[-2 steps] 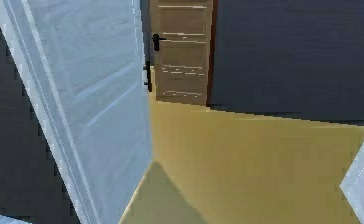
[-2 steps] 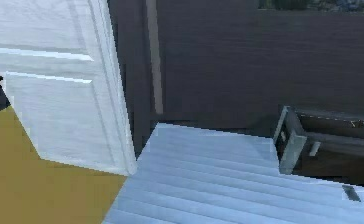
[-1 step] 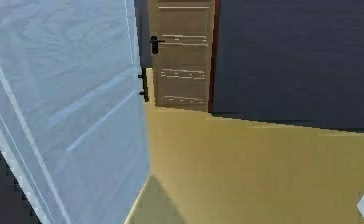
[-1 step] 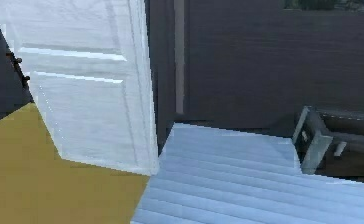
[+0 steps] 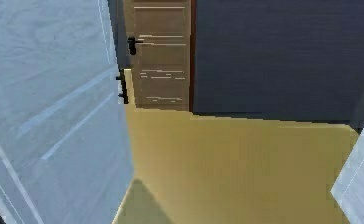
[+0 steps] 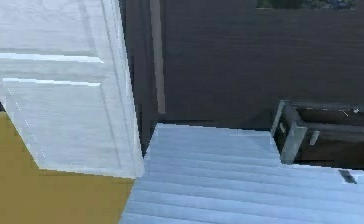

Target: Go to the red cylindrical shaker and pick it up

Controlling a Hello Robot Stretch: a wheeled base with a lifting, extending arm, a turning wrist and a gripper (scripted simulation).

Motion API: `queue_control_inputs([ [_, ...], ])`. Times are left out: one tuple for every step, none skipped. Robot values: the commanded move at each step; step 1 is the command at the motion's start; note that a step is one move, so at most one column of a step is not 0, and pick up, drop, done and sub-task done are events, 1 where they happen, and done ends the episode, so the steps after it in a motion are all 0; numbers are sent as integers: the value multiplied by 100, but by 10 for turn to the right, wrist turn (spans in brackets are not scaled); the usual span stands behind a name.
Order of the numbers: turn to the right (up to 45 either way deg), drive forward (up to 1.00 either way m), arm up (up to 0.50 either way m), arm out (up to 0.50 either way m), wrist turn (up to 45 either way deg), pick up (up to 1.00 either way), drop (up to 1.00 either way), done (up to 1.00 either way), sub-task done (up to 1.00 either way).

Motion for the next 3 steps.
queue_control_inputs([
  [0,100,0,0,0,0,0,0,0],
  [60,0,0,0,0,0,0,0,0],
  [0,60,0,0,0,0,0,0,0],
])
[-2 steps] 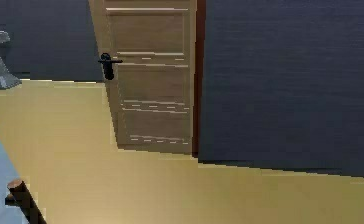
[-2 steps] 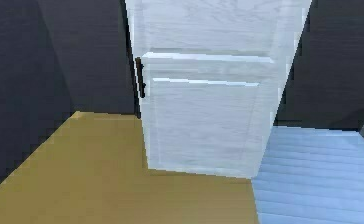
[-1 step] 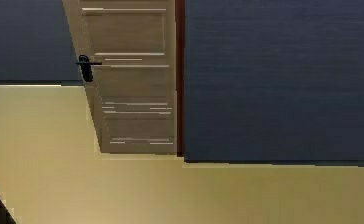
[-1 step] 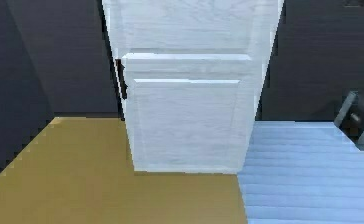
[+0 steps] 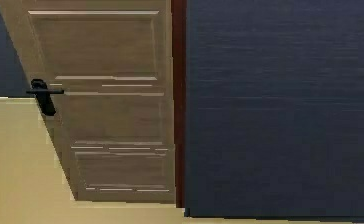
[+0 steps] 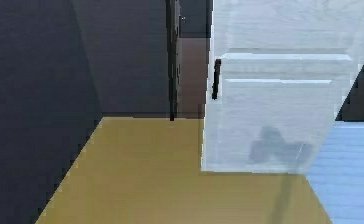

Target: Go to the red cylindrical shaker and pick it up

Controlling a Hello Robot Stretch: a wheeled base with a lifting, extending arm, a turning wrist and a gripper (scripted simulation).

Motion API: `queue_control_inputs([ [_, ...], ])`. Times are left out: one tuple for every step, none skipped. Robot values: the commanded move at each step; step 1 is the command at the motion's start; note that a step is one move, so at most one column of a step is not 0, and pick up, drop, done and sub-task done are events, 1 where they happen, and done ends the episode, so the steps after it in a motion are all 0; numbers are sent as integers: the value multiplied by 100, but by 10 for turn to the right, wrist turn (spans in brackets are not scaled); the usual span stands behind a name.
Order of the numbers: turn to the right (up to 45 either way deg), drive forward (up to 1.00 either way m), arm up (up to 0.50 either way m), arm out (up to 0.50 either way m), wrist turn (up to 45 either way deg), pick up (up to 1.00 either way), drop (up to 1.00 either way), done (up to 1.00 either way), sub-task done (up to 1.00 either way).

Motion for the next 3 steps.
queue_control_inputs([
  [-450,0,0,0,0,0,0,0,0],
  [-90,0,0,0,0,0,0,0,0],
  [0,100,0,0,0,0,0,0,0],
])
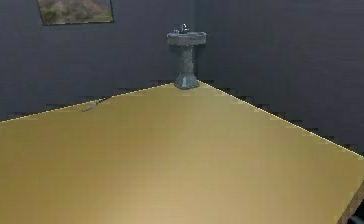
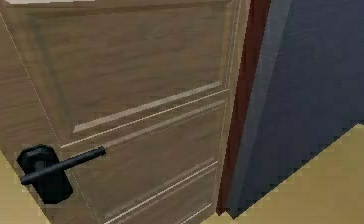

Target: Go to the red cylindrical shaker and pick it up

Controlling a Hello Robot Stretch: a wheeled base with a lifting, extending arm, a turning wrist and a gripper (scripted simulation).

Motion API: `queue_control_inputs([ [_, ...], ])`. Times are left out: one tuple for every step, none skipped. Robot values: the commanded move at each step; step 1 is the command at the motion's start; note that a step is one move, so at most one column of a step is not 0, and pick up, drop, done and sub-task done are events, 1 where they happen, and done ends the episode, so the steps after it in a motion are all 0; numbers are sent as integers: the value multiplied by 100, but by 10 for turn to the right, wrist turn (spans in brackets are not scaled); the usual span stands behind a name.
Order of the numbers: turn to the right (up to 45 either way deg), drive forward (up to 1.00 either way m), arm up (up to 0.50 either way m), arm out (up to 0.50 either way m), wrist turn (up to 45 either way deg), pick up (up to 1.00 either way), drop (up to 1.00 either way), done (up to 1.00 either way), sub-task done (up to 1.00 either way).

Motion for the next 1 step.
queue_control_inputs([
  [-60,0,0,0,0,0,0,0,0],
])
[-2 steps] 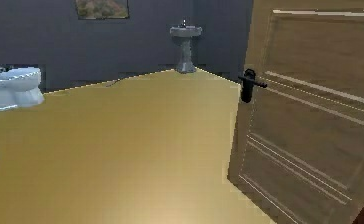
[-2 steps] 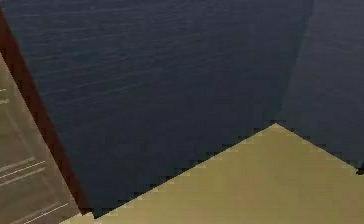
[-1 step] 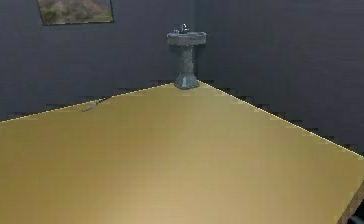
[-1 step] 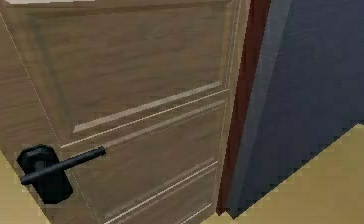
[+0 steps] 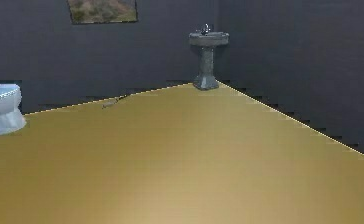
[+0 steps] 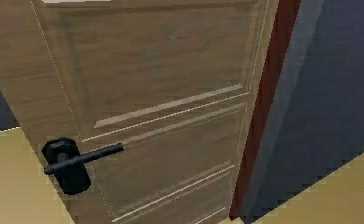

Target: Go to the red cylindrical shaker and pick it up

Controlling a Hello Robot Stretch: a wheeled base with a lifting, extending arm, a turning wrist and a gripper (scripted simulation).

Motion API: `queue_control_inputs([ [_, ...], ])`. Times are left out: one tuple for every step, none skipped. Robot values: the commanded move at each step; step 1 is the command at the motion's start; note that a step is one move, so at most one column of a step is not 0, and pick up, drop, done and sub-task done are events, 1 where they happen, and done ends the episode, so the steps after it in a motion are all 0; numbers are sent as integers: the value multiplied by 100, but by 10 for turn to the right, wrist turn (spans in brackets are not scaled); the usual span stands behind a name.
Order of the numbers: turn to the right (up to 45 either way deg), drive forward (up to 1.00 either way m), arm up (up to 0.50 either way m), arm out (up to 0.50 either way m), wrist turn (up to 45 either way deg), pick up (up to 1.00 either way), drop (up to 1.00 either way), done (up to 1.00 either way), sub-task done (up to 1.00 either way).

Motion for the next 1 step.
queue_control_inputs([
  [0,20,0,0,0,0,0,0,0],
])
